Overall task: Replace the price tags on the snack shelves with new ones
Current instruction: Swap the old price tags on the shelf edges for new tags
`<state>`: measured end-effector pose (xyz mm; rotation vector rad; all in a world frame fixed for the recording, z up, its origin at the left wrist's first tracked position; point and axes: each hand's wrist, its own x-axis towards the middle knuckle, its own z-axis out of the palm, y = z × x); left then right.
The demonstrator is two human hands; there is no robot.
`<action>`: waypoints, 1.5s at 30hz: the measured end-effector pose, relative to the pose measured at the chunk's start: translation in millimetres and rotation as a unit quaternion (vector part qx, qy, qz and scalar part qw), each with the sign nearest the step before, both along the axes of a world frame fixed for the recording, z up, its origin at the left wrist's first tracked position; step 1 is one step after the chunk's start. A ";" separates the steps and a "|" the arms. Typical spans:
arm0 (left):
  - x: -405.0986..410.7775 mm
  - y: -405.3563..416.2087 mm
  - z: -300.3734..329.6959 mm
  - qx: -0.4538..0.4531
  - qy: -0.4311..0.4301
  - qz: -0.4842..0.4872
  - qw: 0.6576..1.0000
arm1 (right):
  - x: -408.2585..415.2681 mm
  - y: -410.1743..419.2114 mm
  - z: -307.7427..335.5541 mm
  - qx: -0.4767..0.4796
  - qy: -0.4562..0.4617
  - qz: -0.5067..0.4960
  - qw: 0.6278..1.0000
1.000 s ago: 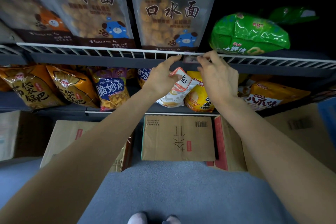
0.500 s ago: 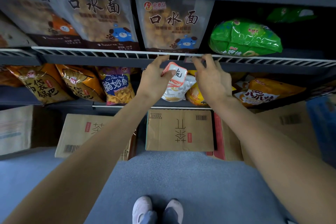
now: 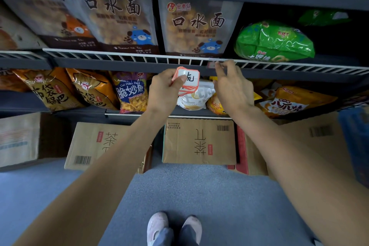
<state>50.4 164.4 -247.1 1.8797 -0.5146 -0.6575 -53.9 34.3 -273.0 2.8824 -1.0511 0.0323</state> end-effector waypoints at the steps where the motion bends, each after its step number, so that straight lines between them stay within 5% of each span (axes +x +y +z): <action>1: 0.6 1.8 0.8 -0.008 0.011 0.008 1.000 | -0.3 0.8 0.2 0.001 0.004 -0.001 1.000; 11: -1.2 14.4 9.4 -0.042 0.063 0.024 0.997 | 1.6 4.9 1.3 0.032 0.007 0.000 0.999; 17: -7.6 6.6 20.4 -0.061 0.121 0.026 0.990 | -0.3 10.2 27.7 0.168 -0.081 -0.025 0.982; 20: -12.1 6.3 34.5 -0.070 0.131 0.040 0.988 | -1.8 20.4 50.1 0.297 -0.183 -0.049 0.936; 24: -24.2 13.8 68.9 -0.082 0.142 0.040 0.986 | -11.5 43.4 94.4 0.445 -0.336 -0.093 0.825; 36: -78.5 55.0 259.7 -0.117 0.212 -0.156 0.958 | -92.6 91.4 293.9 0.385 -0.394 -0.146 0.822; 45: -100.3 99.5 385.0 -0.119 0.133 -0.287 0.941 | -133.6 172.4 418.5 0.306 -0.447 -0.221 0.811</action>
